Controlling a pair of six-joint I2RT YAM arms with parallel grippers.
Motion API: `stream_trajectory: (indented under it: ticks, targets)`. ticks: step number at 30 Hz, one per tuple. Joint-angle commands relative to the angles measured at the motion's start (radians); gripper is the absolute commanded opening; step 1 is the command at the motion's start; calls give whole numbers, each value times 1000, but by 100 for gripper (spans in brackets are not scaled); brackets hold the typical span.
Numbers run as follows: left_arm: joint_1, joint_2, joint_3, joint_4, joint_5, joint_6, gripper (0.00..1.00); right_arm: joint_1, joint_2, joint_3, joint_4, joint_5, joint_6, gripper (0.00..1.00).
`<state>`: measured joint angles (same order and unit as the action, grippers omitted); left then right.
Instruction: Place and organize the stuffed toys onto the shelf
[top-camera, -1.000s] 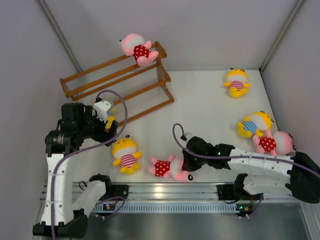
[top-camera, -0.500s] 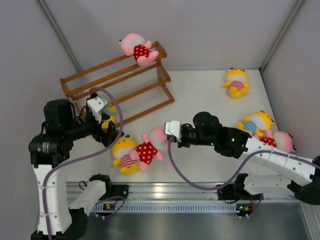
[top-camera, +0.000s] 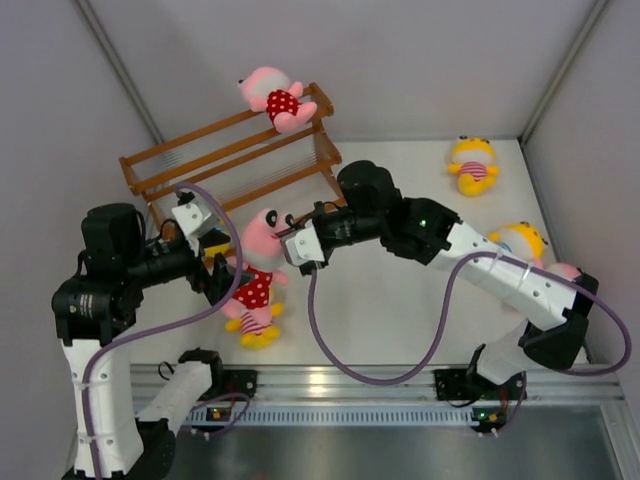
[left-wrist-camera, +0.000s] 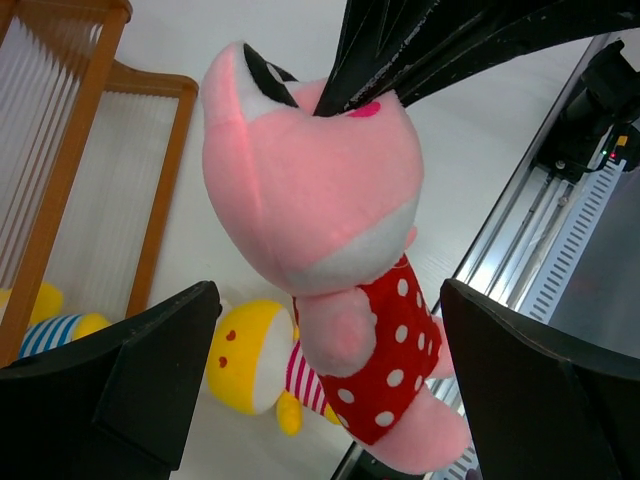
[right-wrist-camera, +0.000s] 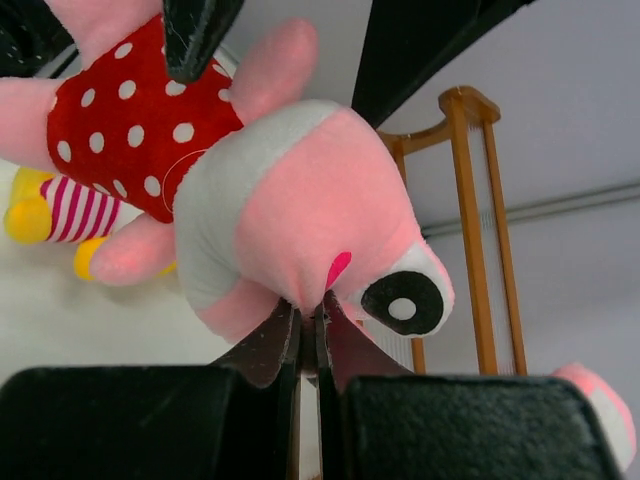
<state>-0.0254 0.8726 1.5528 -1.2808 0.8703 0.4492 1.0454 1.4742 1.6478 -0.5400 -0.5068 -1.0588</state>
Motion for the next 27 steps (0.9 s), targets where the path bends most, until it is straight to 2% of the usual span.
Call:
stream_trajectory:
  ticks: [1, 5, 7, 8, 9, 10, 11, 12, 13, 14, 16, 17, 20, 25, 27]
  targets:
    - [-1, -3, 24, 0, -14, 26, 98, -5, 27, 118, -72, -166, -113, 0]
    - [-1, 11, 32, 1, -5, 26, 98, -4, 66, 199, -95, -217, -129, 0]
    - [-1, 14, 24, 1, 10, 32, 92, -2, 66, 193, -54, -245, -112, 0]
    - [-1, 19, 21, 3, 19, 29, 63, 1, 69, 184, 18, -251, -95, 3]
    - [-1, 19, 21, 3, 19, 29, 47, 4, 69, 184, 18, -251, -95, 3]
    - [-1, 20, 27, 20, 16, 22, 30, 4, 70, 181, 50, -249, -57, 8]
    - [-1, 20, 30, 41, 7, -25, 15, 5, 66, 149, 93, -225, -17, 26]
    - [-1, 19, 33, 63, -2, -56, 11, 5, 55, 120, 229, -199, 24, 37]
    - [-1, 19, 42, 111, -25, -114, 9, 5, 22, 81, 314, -123, 131, 49]
    - [1, 22, 47, 138, -42, -153, 8, 5, -3, -9, 396, -84, 181, 67]
    - [4, 29, 64, 202, -103, -240, 7, 4, -70, -97, 631, 24, 279, 78]
    - [4, 43, 94, 222, -126, -266, 7, 5, -89, -159, 684, 57, 302, 85]
    - [4, 97, 174, 282, -214, -339, 7, 4, -121, -175, 713, 134, 413, 94]
    - [4, 189, 268, 377, -270, -444, 8, 1, -78, -102, 608, 224, 630, 97]
    - [10, 224, 285, 435, -330, -475, 9, -2, -78, -120, 620, 238, 683, 97]
